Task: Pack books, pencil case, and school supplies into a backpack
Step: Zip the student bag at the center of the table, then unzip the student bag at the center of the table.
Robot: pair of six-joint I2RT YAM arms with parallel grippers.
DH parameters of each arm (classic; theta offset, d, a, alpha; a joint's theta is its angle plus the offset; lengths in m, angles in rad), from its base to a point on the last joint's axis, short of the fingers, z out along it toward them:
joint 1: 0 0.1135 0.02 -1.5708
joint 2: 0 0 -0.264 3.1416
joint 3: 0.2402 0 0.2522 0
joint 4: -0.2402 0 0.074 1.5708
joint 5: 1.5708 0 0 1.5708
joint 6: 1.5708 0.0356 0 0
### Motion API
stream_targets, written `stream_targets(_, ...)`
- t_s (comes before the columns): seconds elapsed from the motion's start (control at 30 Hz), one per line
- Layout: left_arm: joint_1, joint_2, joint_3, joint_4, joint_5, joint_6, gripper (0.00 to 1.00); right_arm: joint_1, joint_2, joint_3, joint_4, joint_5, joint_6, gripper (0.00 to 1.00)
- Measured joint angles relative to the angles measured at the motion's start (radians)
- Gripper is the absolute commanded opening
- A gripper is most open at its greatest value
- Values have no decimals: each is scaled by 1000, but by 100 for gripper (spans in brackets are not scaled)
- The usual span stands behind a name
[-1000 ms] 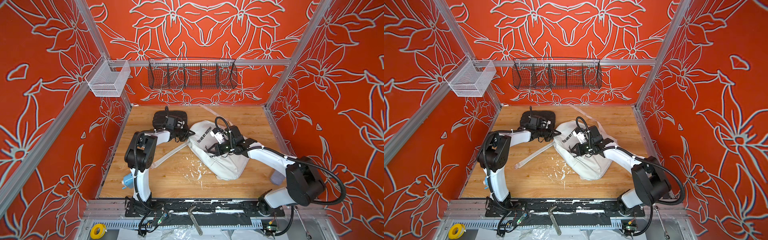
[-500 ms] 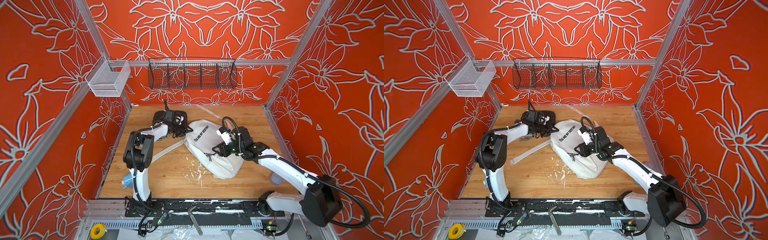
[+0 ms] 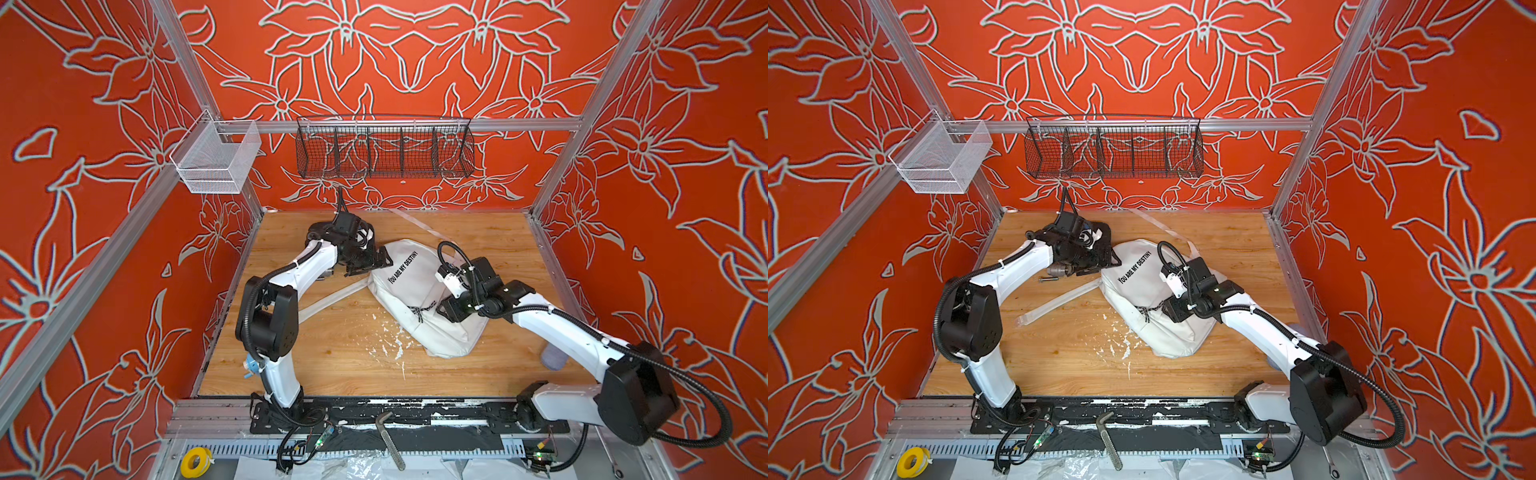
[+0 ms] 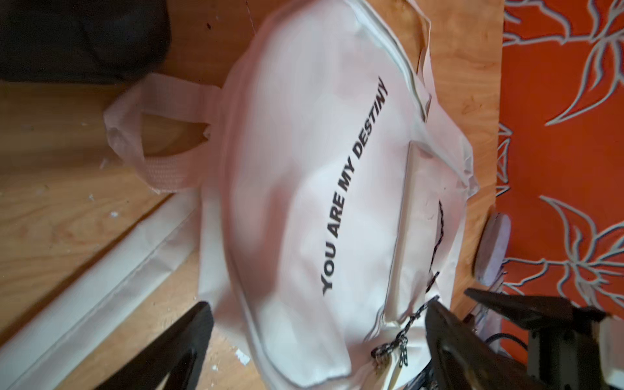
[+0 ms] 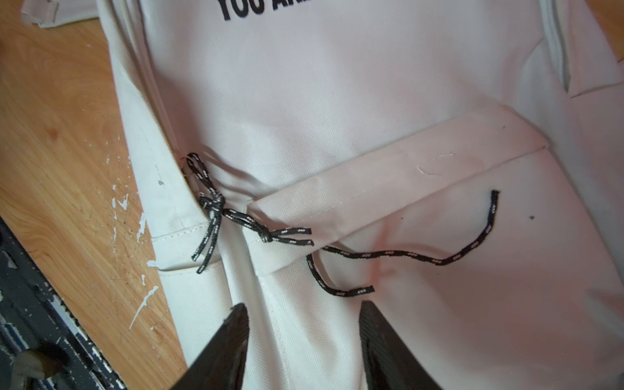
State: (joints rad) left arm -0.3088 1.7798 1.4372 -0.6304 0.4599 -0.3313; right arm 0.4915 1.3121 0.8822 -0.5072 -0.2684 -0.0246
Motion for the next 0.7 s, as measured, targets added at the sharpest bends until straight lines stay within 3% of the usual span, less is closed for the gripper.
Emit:
stream_targets(0.23,-132,-138,-96,-89,-84,-31,99,-12,56,0,-16,23,-35,56)
stream_targets(0.33,-181,-131,-114,-93,-95,-60,93,-14,79,6,-17,29,-49,56)
stream_targets(0.47,-227,-51,-77,-109,-101,-76,74,-14,127,21,-30,35,-53,56)
stream_targets(0.6,-234,39,-31,-142,-119,-71,62,-14,145,21,-38,33,-49,54)
stream_targets(0.7,-233,64,-27,-151,-126,-72,38,-14,146,21,-47,25,-37,52)
